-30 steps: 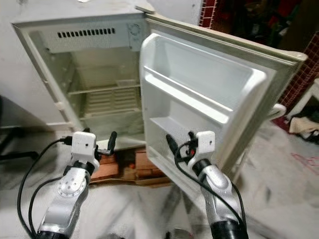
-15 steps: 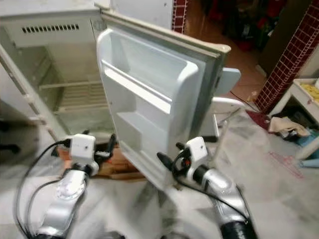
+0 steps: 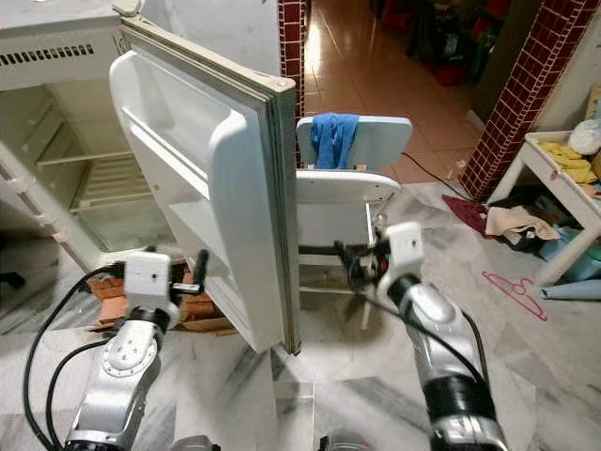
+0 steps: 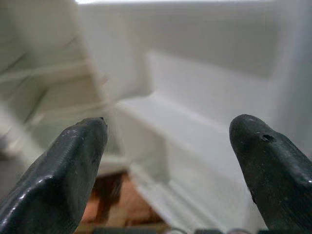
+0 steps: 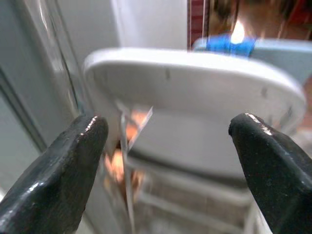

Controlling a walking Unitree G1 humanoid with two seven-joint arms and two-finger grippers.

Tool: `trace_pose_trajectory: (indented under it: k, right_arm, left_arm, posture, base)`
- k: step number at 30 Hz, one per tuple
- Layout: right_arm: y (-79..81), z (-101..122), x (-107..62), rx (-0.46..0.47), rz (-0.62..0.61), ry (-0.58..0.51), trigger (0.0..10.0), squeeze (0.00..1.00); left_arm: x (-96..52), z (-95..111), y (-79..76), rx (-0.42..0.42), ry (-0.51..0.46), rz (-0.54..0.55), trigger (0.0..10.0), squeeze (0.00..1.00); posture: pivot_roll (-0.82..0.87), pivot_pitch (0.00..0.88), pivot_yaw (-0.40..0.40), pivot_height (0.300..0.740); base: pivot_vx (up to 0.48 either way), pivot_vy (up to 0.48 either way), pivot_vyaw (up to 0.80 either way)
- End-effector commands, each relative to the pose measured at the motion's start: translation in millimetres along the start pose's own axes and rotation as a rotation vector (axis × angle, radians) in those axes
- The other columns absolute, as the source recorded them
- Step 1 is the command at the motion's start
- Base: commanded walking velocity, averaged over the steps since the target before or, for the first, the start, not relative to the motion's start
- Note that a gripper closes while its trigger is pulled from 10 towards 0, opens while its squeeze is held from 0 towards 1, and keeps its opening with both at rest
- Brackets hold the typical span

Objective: Restocking fridge

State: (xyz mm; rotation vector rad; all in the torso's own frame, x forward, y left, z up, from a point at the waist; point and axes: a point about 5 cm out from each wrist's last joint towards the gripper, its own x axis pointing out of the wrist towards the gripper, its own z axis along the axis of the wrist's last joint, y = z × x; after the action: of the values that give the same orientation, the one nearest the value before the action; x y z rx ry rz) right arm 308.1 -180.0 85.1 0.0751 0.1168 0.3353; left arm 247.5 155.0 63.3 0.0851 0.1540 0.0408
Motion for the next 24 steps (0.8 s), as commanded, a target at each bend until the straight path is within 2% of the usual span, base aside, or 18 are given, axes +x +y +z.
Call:
trace_pose_trajectory:
  k: [1, 5, 7, 12, 14, 17, 18, 19, 21, 22, 24]
  right_arm:
    - [5.2, 9.3, 8.0, 0.013, -0.010, -0.053, 10.0, 0.00]
    - [11.9, 25.3, 21.8, 0.053, -0.031, -0.129, 10.0, 0.00]
    - [17.3, 41.5, 35.9, 0.085, -0.070, -0.190, 10.0, 0.00]
    - [31.4, 56.2, 50.7, 0.170, -0.020, -0.234, 10.0, 0.00]
    - [47.5, 65.1, 56.7, 0.233, 0.075, -0.264, 10.0, 0.00]
    - [70.1, 75.9, 56.6, 0.303, 0.237, -0.304, 10.0, 0.00]
    - [94.8, 87.2, 45.2, 0.390, 0.465, -0.345, 10.0, 0.00]
    - [94.8, 87.2, 45.2, 0.390, 0.465, -0.345, 10.0, 0.00]
    - [116.0, 91.6, 25.3, 0.406, 0.680, -0.354, 10.0, 0.00]
    - [116.0, 91.6, 25.3, 0.406, 0.680, -0.354, 10.0, 0.00]
    - [124.3, 86.1, 13.6, 0.397, 0.775, -0.323, 10.0, 0.00]
  left_arm:
    - [-3.2, -5.8, 15.4, -0.020, 0.044, 0.075, 10.0, 0.00]
    - [-7.9, -12.3, 26.9, -0.040, 0.078, 0.114, 10.0, 0.00]
    - [-14.9, -18.9, 33.2, -0.044, 0.110, 0.122, 10.0, 0.00]
    - [-22.2, -29.7, 28.8, -0.057, 0.177, 0.072, 10.0, 0.00]
    - [-27.0, -38.5, 26.6, -0.064, 0.236, 0.060, 10.0, 0.00]
    - [-32.8, -44.2, 29.6, -0.069, 0.266, 0.071, 10.0, 0.00]
    - [-38.5, -47.4, 33.0, -0.062, 0.277, 0.068, 10.0, 0.00]
    - [-38.5, -47.4, 33.0, -0.062, 0.277, 0.068, 10.0, 0.00]
    - [-43.3, -53.3, 37.2, -0.050, 0.292, 0.060, 10.0, 0.00]
    - [-43.3, -53.3, 37.2, -0.050, 0.292, 0.060, 10.0, 0.00]
    - [-49.5, -56.4, 42.3, -0.029, 0.303, 0.064, 10.0, 0.00]
  posture:
    - [-0.03, 0.000, 0.025, 0.740]
    - [-0.01, 0.000, 0.021, 0.740]
    - [0.00, 0.000, 0.017, 0.740]
    - [0.01, 0.000, 0.014, 0.740]
    - [0.02, 0.000, 0.011, 0.740]
    - [0.03, 0.000, 0.008, 0.740]
    - [0.03, 0.000, 0.008, 0.740]
    - [0.03, 0.000, 0.008, 0.740]
    - [0.03, 0.000, 0.007, 0.740]
    - [0.03, 0.000, 0.007, 0.740]
    - [0.03, 0.000, 0.007, 0.740]
  base:
    - [0.000, 0.000, 0.00]
    - [0.000, 0.000, 0.00]
    - [0.000, 0.000, 0.00]
    - [0.000, 0.000, 0.00]
    - [0.000, 0.000, 0.00]
    - [0.000, 0.000, 0.00]
    - [0.000, 0.000, 0.00]
    - [0.000, 0.000, 0.00]
    - [0.000, 0.000, 0.00]
    - [0.000, 0.000, 0.00]
    - [0.000, 0.000, 0.00]
